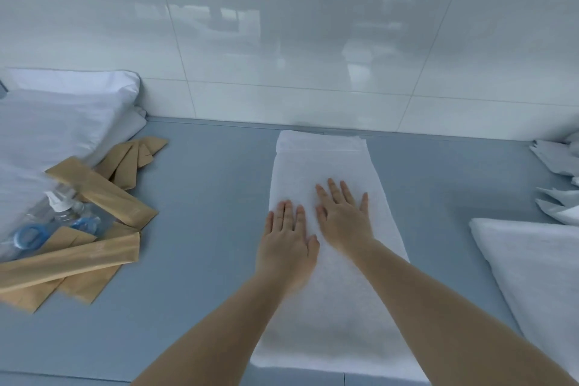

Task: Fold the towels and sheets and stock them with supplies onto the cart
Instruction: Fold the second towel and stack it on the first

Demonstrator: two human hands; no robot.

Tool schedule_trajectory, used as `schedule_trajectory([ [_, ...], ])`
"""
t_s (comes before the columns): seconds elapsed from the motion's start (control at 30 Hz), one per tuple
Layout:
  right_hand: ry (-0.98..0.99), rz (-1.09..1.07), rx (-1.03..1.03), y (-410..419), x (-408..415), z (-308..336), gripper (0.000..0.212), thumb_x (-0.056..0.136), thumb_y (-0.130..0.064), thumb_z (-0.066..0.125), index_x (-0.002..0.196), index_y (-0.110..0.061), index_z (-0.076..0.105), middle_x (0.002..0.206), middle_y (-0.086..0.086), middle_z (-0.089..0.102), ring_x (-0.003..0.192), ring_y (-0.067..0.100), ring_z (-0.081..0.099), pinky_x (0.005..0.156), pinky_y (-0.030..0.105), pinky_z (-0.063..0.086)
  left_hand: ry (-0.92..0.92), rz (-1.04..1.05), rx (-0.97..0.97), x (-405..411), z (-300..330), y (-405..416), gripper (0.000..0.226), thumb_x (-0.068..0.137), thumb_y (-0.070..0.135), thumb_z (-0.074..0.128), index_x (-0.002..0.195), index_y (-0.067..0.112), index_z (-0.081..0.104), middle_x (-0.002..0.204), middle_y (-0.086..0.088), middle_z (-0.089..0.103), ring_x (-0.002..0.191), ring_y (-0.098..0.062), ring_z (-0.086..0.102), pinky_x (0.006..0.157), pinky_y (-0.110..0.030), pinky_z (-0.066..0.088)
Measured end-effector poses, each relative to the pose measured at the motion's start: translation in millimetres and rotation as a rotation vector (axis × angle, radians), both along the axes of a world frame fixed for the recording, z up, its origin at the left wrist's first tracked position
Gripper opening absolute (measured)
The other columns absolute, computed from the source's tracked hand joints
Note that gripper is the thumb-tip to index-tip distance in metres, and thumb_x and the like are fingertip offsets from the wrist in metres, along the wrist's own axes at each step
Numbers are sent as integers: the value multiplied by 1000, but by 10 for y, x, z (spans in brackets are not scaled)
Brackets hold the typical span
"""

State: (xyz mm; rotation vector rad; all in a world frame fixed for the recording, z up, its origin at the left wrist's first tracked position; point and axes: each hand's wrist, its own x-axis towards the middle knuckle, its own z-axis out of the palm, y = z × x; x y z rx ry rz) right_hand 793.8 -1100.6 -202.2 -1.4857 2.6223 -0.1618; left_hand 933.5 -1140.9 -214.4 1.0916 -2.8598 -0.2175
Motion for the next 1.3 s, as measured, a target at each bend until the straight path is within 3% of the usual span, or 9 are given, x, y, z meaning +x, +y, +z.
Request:
schedule_trajectory([
  [0.13, 1, 101, 63, 170, 90, -70, 53, 99, -52, 9, 150, -43, -3, 160, -15, -9, 147, 10, -12, 114, 55, -13, -4, -9, 8, -1, -25, 2, 61, 100, 40, 10, 153, 14, -6, 161, -8, -10, 147, -19, -17, 115, -34, -17],
  [0.37, 80, -228, 224, 748, -249, 88, 57, 101, -45, 7, 153, -25, -5, 160, -7, -14, 147, 17, -15, 113, 60, -12, -147, -63, 143, -54, 22, -102, 61, 100, 47, 12, 151, 27, -15, 158, -5, -23, 144, -19, -25, 115, -41, -16],
  [0.53, -15, -56, 43, 1024, 467, 55, 56, 102, -37, 19, 154, -19, 7, 162, -4, -5, 148, 14, -9, 117, 47, -8, 16, -89, -106, 65, 92, 90, 52, 103, 39, 20, 152, 20, 24, 159, -12, 22, 148, -24, 12, 120, -39, -3],
  [0.63, -29, -43, 77, 1196, 659, 5, 58, 102, -44, 14, 154, -23, 0, 161, -6, -7, 148, 14, -11, 117, 46, -12, 48, -120, -67, 151, 169, 187, 49, 104, 31, 25, 149, 14, 32, 156, -10, 29, 146, -22, 19, 120, -33, 3],
  [0.83, -24, 20, 33, 1115, 916, -37, 55, 102, -43, 15, 153, -28, 2, 162, -7, -2, 148, 14, -8, 116, 47, -13, 3, -104, 13, 513, -1, 583, 56, 104, 36, 17, 154, 14, 6, 162, -7, 0, 149, -20, -7, 119, -37, -9],
  [0.97, 15, 1, 48, 1244, 908, -91, 56, 98, -51, 5, 151, -37, -5, 161, -13, -6, 147, 10, -10, 114, 44, -19, 23, -101, -2, 560, 11, 585, 56, 104, 38, 18, 154, 18, 6, 162, -2, 0, 148, -16, -8, 120, -38, -8],
  [1.13, 24, -93, 98, 1652, 676, -45, 57, 99, -48, 7, 153, -32, -5, 160, -12, -9, 147, 10, -11, 117, 44, -13, -5, -58, 52, 794, 74, 675, 58, 103, 39, 17, 154, 17, 1, 162, 0, -7, 148, -18, -14, 118, -38, -10],
  [1.23, -9, -84, 136, 1935, 655, 20, 62, 99, -52, 10, 153, -25, -6, 160, -8, -12, 147, 11, -13, 118, 42, -10, -63, -99, 107, 1032, 89, 808, 76, 97, 58, 19, 151, 15, -13, 157, -2, -24, 143, -17, -26, 117, -38, -14],
  [1.3, -37, 5, 159, 2082, 723, 56, 76, 91, -67, 6, 152, -24, -9, 158, -6, -17, 146, 12, -18, 117, 38, -13, -108, -175, 126, 1156, 97, 901, 96, 86, 75, 23, 148, 16, -21, 150, -4, -35, 140, -19, -33, 118, -38, -15],
])
